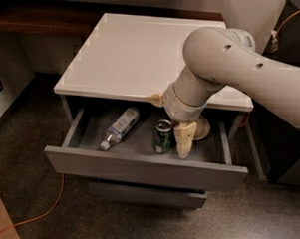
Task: Pick blue plastic bottle from top drawer and place on counter
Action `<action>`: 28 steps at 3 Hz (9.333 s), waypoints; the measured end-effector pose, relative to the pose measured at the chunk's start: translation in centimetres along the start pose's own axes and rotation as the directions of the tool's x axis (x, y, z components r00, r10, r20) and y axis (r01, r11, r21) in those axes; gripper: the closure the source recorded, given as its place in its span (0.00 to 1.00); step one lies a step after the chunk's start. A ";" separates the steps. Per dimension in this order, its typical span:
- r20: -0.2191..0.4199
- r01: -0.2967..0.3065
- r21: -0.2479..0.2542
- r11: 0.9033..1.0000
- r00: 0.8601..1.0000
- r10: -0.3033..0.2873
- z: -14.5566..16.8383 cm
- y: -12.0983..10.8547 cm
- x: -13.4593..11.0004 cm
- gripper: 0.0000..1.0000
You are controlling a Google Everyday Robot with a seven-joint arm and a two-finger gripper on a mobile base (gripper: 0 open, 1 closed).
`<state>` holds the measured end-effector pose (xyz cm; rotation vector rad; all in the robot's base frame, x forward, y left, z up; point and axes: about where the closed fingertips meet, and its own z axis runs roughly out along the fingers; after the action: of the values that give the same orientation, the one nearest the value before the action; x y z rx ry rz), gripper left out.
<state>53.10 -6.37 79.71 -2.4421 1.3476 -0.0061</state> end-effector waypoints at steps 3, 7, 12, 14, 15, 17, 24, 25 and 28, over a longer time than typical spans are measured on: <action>0.042 0.134 -0.073 0.988 0.990 -0.131 5.3 -4.8 -4.4 0.58; 0.066 0.026 -0.154 0.988 0.998 -0.016 14.7 -5.2 -7.5 1.00; 0.043 -0.106 -0.158 0.982 0.992 0.114 15.6 -0.7 -12.7 1.00; 0.018 -0.199 -0.157 0.967 0.979 0.205 14.5 2.4 -15.3 1.00; -0.002 -0.216 -0.158 0.964 0.976 0.218 13.7 3.1 -16.0 1.00; -0.038 -0.144 -0.144 0.979 0.989 0.140 12.0 0.3 -14.2 1.00; -0.025 0.387 -0.317 0.866 0.909 -0.416 20.9 -5.4 -8.1 0.03; -0.023 0.383 -0.321 0.866 0.911 -0.412 22.0 -5.1 -7.9 0.24; -0.011 0.294 -0.228 0.928 0.952 -0.305 16.6 -6.9 -9.1 0.95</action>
Offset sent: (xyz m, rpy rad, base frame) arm 0.0282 0.0860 -0.0273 -0.0297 0.0461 0.1816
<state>56.56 9.41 67.72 -2.8339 1.0260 0.0142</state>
